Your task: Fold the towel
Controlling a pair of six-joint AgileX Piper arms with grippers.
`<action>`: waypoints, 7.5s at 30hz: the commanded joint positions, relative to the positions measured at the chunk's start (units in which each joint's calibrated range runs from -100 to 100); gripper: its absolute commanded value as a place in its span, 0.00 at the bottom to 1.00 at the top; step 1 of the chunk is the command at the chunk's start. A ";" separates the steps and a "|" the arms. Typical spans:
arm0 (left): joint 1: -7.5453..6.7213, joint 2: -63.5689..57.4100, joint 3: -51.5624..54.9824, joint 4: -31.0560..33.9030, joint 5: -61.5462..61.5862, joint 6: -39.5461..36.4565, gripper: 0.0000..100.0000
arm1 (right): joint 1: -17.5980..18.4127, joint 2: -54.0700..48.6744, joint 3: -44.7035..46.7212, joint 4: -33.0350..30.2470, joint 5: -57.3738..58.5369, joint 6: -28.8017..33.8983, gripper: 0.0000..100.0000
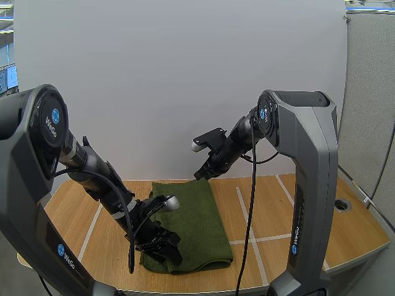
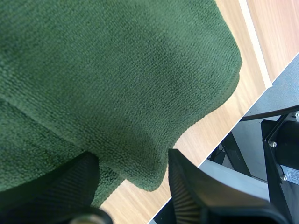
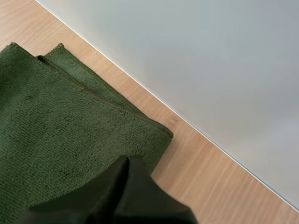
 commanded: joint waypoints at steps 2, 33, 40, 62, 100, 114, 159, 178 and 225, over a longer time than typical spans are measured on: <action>-0.16 1.57 -0.25 -1.16 0.94 0.55 0.73 | -0.11 -0.17 -0.29 0.14 0.10 -0.17 0.00; -0.16 3.78 -3.86 0.13 10.85 0.43 0.00 | -0.11 -0.17 -0.29 0.14 0.10 -0.17 0.00; -0.16 3.36 -5.51 3.30 11.86 -1.01 0.00 | -0.18 -0.17 -0.29 0.14 0.46 -0.04 0.00; -0.08 -3.82 -10.61 11.66 11.86 -4.75 0.00 | -0.18 0.06 -0.29 0.14 0.67 -0.04 0.00; -0.02 -3.82 -10.60 13.16 11.86 -5.45 0.00 | 0.59 7.89 -6.50 6.89 -3.98 -1.72 0.00; -0.02 -3.82 -10.60 14.11 11.86 -5.86 0.00 | 0.44 11.00 -6.50 2.78 -5.04 -1.18 0.00; -0.02 -5.10 -6.22 21.54 -2.09 -7.76 0.78 | 0.02 11.67 -6.50 1.41 -4.51 -0.95 0.00; 0.00 -10.92 -13.81 21.60 -12.38 -7.77 0.78 | -4.21 -10.98 2.50 -3.63 14.84 1.31 0.00; 1.54 16.54 -33.40 6.97 -20.76 -4.03 0.69 | 1.45 -42.39 54.40 -3.75 20.26 -3.17 0.00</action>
